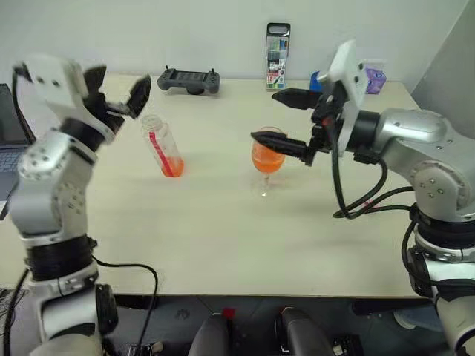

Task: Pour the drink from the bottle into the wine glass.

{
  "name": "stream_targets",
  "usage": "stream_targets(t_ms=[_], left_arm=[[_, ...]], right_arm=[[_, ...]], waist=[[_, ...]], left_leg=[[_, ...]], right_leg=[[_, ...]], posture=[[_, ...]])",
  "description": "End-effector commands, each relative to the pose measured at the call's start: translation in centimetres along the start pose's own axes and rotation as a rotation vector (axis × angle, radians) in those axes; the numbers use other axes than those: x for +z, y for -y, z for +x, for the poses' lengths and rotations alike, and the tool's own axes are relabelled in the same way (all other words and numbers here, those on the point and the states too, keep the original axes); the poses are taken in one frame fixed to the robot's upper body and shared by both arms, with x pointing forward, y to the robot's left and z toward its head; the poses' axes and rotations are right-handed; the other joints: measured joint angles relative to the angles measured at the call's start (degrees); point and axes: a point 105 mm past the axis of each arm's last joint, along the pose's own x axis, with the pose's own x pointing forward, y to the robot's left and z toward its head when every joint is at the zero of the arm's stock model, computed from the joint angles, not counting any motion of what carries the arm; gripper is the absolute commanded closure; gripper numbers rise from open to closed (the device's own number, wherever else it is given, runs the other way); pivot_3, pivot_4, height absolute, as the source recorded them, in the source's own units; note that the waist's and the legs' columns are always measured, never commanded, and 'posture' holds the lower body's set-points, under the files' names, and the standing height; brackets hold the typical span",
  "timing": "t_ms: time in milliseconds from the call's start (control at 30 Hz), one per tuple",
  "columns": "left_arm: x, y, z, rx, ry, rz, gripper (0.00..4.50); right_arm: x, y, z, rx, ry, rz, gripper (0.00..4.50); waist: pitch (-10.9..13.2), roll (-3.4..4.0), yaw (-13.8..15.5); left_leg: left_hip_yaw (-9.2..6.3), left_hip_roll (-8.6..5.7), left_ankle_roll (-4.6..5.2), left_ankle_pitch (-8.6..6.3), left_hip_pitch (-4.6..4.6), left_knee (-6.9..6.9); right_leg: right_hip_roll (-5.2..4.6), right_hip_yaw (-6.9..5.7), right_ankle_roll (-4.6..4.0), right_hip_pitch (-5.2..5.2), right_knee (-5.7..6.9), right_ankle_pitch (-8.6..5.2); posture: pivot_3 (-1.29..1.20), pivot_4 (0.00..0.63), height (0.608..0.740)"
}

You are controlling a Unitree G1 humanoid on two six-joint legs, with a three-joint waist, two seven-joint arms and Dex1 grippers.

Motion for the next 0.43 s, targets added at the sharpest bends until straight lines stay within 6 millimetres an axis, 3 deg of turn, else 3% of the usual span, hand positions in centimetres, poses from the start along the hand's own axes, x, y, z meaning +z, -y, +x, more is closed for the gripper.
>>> stream_targets(t_ms=[33, 133, 267, 433], left_arm=[[-0.7, 3.7, -0.7, -0.281, -0.096, -0.009, 0.04], [-2.0, 4.5, -1.4, -0.378, -0.168, -0.016, 0.04], [-2.7, 6.2, -2.6, -0.535, -0.255, -0.087, 0.04], [-2.8, 6.3, -2.7, -0.563, -0.255, -0.117, 0.04]], right_arm=[[0.0, 1.9, -2.4, -0.109, 0.027, -0.01, 0.0], [-1.8, 2.4, -4.6, -0.181, 0.0, 0.044, 0.0], [-4.7, 0.8, -7.5, -0.196, -0.091, 0.071, 0.0], [-4.8, 0.8, -8.3, -0.221, -0.094, 0.074, 0.0]], waist=[[0.0, 0.0, 0.0], [0.0, 0.0, 0.0], [0.0, 0.01, 0.0], [0.1, 0.06, -0.4]], left_leg=[[-0.01, 0.0, 0.0, 0.0, -0.01, -0.01], [0.02, -0.01, 0.0, 0.0, -0.02, -0.05], [0.02, 0.07, 0.01, -0.01, -0.08, -0.05], [0.15, 0.2, 0.02, 0.0, 0.15, -0.09]], right_leg=[[0.0, -0.01, 0.0, 0.01, -0.03, 0.0], [-0.01, 0.03, 0.0, 0.0, -0.07, 0.0], [0.08, -0.02, 0.01, 0.0, -0.07, -0.01], [0.33, 0.2, 0.01, 0.03, -0.01, -0.02]], posture=[[0.0, 0.15, 0.74], [0.0, 0.15, 0.74], [0.0, 0.15, 0.74], [0.0, 0.15, 0.74]])
